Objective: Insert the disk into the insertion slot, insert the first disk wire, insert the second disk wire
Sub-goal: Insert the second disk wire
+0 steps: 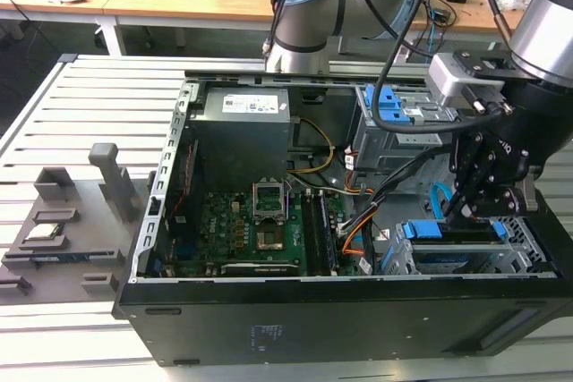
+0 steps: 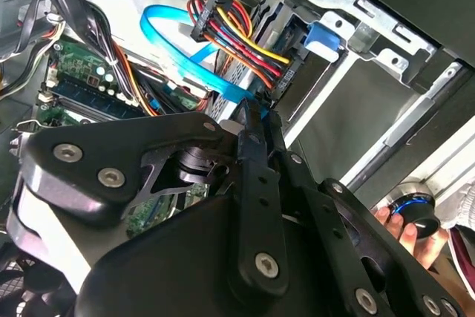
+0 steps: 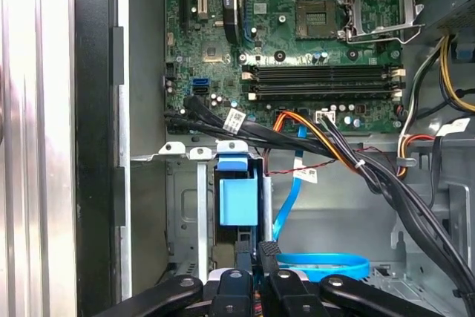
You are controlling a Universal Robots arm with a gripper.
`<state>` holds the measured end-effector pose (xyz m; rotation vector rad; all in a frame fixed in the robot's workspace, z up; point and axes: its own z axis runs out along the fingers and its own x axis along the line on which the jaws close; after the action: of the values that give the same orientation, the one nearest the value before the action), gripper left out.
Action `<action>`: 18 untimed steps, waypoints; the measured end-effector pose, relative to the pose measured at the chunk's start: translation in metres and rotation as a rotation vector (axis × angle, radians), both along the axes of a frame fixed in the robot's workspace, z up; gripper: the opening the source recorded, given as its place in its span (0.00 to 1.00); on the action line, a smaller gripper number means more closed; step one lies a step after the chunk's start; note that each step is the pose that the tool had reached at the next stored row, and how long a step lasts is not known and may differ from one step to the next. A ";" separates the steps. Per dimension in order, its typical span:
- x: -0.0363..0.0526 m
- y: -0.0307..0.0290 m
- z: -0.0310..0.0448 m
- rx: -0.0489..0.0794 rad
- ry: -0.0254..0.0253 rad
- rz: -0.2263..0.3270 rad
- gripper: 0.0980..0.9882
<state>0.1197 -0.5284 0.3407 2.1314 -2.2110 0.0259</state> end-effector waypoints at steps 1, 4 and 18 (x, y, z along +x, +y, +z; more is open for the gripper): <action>0.0000 0.0000 -0.0005 -0.001 0.0000 0.000 0.07; 0.0001 -0.0001 -0.0012 -0.002 -0.0001 0.000 0.07; 0.0002 0.0018 0.0466 -0.003 -0.0001 0.000 0.01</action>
<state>0.1199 -0.5266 0.3873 2.1299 -2.2094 0.0295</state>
